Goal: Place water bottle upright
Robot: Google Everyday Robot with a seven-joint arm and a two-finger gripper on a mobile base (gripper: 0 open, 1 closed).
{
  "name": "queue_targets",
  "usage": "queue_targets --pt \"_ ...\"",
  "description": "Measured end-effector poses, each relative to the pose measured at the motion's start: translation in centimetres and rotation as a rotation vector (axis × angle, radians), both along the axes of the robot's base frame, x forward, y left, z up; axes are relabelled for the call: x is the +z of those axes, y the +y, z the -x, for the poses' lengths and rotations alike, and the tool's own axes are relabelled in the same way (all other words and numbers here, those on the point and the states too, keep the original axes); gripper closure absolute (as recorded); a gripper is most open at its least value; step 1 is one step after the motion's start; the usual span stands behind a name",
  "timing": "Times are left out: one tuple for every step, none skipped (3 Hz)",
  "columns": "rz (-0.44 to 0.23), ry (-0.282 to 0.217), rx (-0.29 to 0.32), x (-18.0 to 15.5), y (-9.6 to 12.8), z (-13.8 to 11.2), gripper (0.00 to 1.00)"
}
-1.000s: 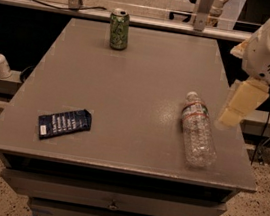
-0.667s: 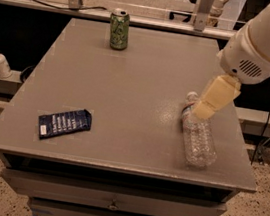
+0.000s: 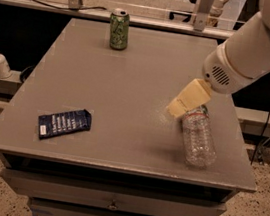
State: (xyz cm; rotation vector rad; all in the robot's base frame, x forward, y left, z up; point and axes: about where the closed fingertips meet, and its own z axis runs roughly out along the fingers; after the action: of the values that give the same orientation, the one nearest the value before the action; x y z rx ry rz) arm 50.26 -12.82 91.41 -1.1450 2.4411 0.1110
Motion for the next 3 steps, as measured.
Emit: queue_targets --pt "-0.014 0.026 -0.157 -2.0 -0.9 -0.8 0.00" --pt "-0.005 0.044 -0.280 -3.5 -1.7 -2.1 0.00" --pt "0.019 0.066 -0.364 -4.9 -1.8 -2.9 0.00"
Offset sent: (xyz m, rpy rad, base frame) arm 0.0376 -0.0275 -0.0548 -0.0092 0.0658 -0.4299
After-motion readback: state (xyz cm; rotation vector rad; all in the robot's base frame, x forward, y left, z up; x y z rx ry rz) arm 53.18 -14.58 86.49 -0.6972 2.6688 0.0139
